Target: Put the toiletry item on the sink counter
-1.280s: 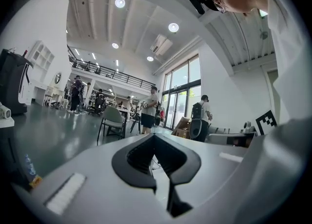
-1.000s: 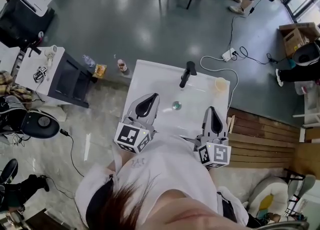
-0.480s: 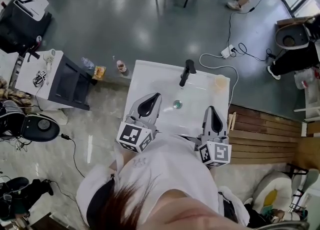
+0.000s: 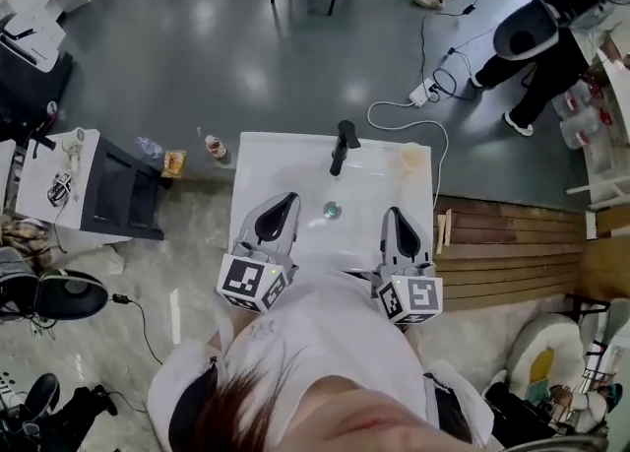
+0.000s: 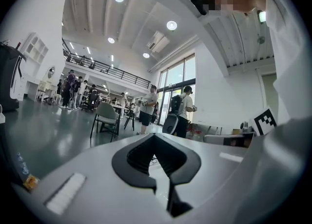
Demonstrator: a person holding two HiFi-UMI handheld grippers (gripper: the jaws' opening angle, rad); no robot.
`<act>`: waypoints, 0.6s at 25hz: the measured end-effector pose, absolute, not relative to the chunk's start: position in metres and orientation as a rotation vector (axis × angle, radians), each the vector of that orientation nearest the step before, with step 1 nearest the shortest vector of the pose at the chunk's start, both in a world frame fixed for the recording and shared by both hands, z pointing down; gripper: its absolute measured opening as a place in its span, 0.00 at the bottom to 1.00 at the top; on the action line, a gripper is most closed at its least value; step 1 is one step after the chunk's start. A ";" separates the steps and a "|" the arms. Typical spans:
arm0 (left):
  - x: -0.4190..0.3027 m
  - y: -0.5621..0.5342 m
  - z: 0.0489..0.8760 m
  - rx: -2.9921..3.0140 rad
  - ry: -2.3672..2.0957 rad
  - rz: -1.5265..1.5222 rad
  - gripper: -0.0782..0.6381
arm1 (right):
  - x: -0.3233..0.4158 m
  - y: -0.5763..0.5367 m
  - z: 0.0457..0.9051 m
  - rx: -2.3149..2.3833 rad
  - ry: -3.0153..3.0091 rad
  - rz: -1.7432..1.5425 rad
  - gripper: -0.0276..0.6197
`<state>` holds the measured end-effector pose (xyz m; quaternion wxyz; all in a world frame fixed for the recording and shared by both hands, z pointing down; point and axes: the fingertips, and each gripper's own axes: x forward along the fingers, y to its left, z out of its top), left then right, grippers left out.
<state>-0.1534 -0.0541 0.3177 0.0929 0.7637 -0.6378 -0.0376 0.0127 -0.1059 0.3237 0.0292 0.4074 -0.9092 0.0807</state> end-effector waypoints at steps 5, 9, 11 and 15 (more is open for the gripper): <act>-0.151 -0.060 0.325 2.260 -1.871 -0.108 0.12 | 0.016 -0.110 0.328 1.268 -2.785 0.260 0.06; -0.148 -0.063 0.330 2.260 -1.850 -0.091 0.12 | 0.020 -0.110 0.331 1.278 -2.765 0.271 0.06; -0.146 -0.063 0.331 2.258 -1.843 -0.092 0.12 | 0.022 -0.107 0.333 1.280 -2.757 0.276 0.06; -0.144 -0.061 0.330 2.249 -1.847 -0.102 0.12 | 0.024 -0.105 0.336 1.268 -2.746 0.278 0.06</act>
